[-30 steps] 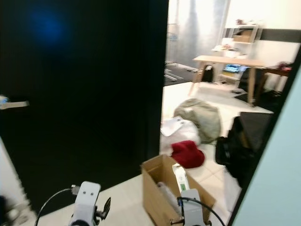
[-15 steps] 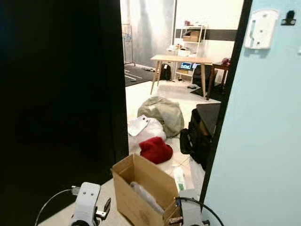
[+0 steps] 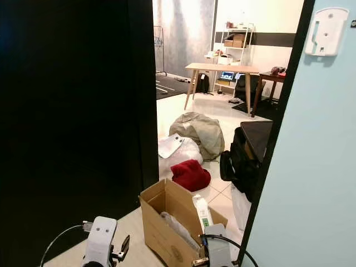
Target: Clean up the room
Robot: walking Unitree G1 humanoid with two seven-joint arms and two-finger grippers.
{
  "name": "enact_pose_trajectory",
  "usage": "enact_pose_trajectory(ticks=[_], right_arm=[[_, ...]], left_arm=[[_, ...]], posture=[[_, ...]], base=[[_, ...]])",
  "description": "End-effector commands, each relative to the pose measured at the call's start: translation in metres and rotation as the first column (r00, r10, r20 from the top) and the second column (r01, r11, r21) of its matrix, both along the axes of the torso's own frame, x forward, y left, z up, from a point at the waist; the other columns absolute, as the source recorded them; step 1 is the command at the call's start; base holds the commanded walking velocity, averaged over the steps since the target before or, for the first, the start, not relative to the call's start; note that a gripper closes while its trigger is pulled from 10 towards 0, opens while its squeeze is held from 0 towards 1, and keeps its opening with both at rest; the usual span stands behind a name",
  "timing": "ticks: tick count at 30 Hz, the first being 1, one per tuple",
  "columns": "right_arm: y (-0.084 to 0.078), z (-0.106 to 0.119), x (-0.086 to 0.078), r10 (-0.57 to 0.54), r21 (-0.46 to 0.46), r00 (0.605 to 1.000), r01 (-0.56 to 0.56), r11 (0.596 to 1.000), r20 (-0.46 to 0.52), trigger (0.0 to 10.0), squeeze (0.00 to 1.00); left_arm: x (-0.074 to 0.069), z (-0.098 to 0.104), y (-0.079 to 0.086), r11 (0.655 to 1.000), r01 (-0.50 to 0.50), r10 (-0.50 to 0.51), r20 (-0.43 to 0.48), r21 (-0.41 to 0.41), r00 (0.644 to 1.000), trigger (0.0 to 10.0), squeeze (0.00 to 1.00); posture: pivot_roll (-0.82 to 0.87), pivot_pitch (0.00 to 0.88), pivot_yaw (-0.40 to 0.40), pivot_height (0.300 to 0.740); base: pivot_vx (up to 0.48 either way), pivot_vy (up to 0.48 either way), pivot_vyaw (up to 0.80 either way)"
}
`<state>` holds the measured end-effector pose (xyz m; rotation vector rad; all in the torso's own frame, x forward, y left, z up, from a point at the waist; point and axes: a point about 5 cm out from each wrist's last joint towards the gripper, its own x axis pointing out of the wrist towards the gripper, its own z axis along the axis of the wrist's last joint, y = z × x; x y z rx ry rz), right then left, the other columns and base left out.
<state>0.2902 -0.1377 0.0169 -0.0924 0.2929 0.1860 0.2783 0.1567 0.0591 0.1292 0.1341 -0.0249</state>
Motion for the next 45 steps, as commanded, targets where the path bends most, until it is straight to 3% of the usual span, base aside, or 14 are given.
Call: enact_pose_trajectory(ticks=[1, 33, 45], right_arm=[[0.0009, -0.0036, -0.0020, 0.017, -0.010, 1.000, -0.018, 1.000, -0.021, 10.0, 0.00], [0.0047, -0.0070, -0.0062, 0.028, 0.011, 0.999, -0.027, 1.000, -0.030, 10.0, 0.00], [0.0032, -0.0109, -0.0112, 0.029, 0.015, 0.999, -0.028, 0.999, -0.045, 10.0, 0.00]], left_arm=[[-0.0024, -0.0001, -0.0007, 1.000, 0.005, -0.005, 0.006, -0.016, 1.000, 10.0, 0.00], [-0.0063, 0.0007, 0.0017, 1.000, 0.021, -0.021, 0.010, -0.007, 1.000, 10.0, 0.00], [-0.0070, -0.0003, 0.0012, 0.999, 0.033, -0.033, 0.003, -0.006, 0.999, 10.0, 0.00]], posture=[[0.06, 0.058, -0.034, 0.740], [0.07, 0.051, -0.030, 0.740], [0.06, 0.061, -0.029, 0.740]], base=[[0.247, 0.000, 0.00], [0.289, 0.000, 0.00], [0.273, 0.000, -0.71]])
